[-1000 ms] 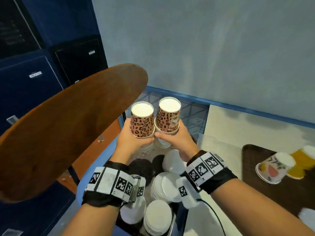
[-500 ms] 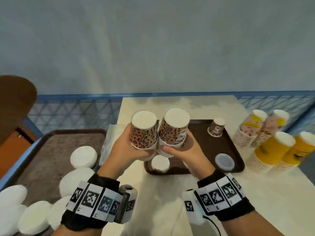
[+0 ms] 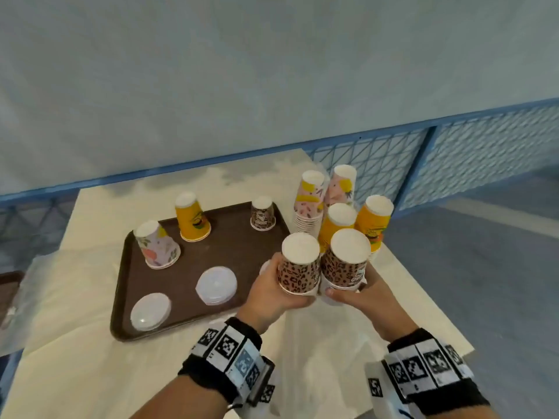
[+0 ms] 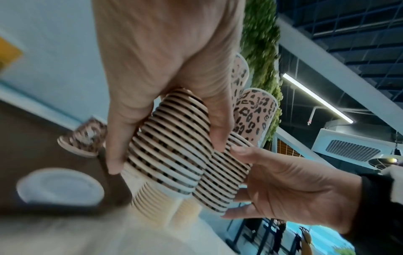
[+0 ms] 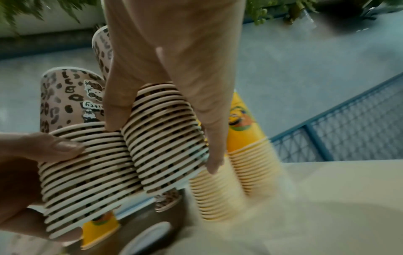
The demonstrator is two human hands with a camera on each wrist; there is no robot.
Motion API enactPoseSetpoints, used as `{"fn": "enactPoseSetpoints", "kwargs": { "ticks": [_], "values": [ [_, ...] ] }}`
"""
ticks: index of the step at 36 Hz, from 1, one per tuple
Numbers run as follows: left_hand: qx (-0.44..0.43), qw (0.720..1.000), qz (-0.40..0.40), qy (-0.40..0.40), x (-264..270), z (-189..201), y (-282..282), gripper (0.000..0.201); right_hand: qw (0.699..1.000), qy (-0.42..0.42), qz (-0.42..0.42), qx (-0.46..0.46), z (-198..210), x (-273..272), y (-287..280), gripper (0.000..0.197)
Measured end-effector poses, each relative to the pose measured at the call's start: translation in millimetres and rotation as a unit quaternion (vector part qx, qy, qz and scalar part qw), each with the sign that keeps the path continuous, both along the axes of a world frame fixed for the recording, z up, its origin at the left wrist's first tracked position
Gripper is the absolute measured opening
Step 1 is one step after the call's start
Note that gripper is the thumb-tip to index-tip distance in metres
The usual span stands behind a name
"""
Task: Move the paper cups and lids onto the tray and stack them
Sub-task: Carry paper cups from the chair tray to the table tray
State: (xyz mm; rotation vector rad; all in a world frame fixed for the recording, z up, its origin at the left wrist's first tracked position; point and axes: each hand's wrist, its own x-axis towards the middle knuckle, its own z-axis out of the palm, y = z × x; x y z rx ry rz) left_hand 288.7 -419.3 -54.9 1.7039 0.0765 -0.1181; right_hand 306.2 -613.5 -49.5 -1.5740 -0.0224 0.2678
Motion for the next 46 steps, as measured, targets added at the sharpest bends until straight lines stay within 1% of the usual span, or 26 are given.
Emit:
{"fn": "enactPoseSetpoints", "kwargs": {
  "ticks": [2, 4, 8, 13, 16, 21, 24, 29, 31, 32, 34, 36, 38, 41, 44, 46],
  "values": [
    [-0.002, 1.0, -0.003, 0.009, 10, -13, -22, 0.066, 1.0, 0.014, -0.012, -0.019, -13, 7, -21, 0.084],
    [0.005, 1.0, -0.007, 0.022, 19, -25, -40, 0.071, 0.999, 0.026, -0.028, -0.039, -24, 15, -37, 0.077],
    [0.013, 0.999, -0.001, 0.041, 33, -43, -67, 0.075, 0.996, 0.029, -0.044, -0.072, -39, 29, -59, 0.071],
    [0.034, 0.998, -0.001, 0.045, 38, -56, -86, 0.08, 0.992, 0.025, -0.047, -0.119, -52, 40, -73, 0.076],
    [0.053, 0.997, 0.011, 0.046, 39, -57, -94, 0.079, 0.987, 0.027, -0.053, -0.149, -58, 43, -77, 0.079],
    [0.085, 0.996, 0.012, 0.037, 42, -59, -101, 0.085, 0.988, 0.051, -0.064, -0.127, -65, 50, -82, 0.08],
    [0.11, 0.993, 0.001, 0.032, 42, -58, -101, 0.085, 0.985, 0.052, -0.063, -0.153, -68, 53, -83, 0.079],
    [0.123, 0.992, 0.007, 0.035, 42, -57, -102, 0.084, 0.979, 0.058, -0.062, -0.187, -71, 52, -82, 0.078],
    [0.142, 0.989, 0.005, 0.043, 41, -55, -101, 0.084, 0.976, 0.061, -0.056, -0.201, -69, 49, -83, 0.082],
    [0.152, 0.987, 0.002, 0.051, 40, -54, -100, 0.085, 0.975, 0.056, -0.053, -0.208, -68, 48, -84, 0.088],
    [0.155, 0.986, 0.0, 0.058, 35, -51, -94, 0.087, 0.974, 0.031, -0.065, -0.213, -64, 43, -85, 0.099],
    [0.149, 0.988, -0.001, 0.051, 29, -43, -85, 0.086, 0.975, -0.003, -0.115, -0.19, -53, 34, -82, 0.098],
    [0.146, 0.989, 0.005, 0.029, 19, -34, -73, 0.08, 0.967, -0.071, -0.177, -0.169, -35, 23, -74, 0.089],
    [0.158, 0.986, 0.037, -0.046, 3, -18, -49, 0.059, 0.929, -0.224, -0.244, -0.165, -8, 8, -51, 0.072],
    [0.194, 0.972, 0.08, -0.104, -11, -3, -15, 0.039, 0.908, -0.318, -0.252, -0.105, 19, 0, -15, 0.056],
    [0.211, 0.962, 0.113, -0.128, -24, 6, 11, 0.032, 0.905, -0.353, -0.226, -0.071, 31, -3, 14, 0.054]
  ]
}}
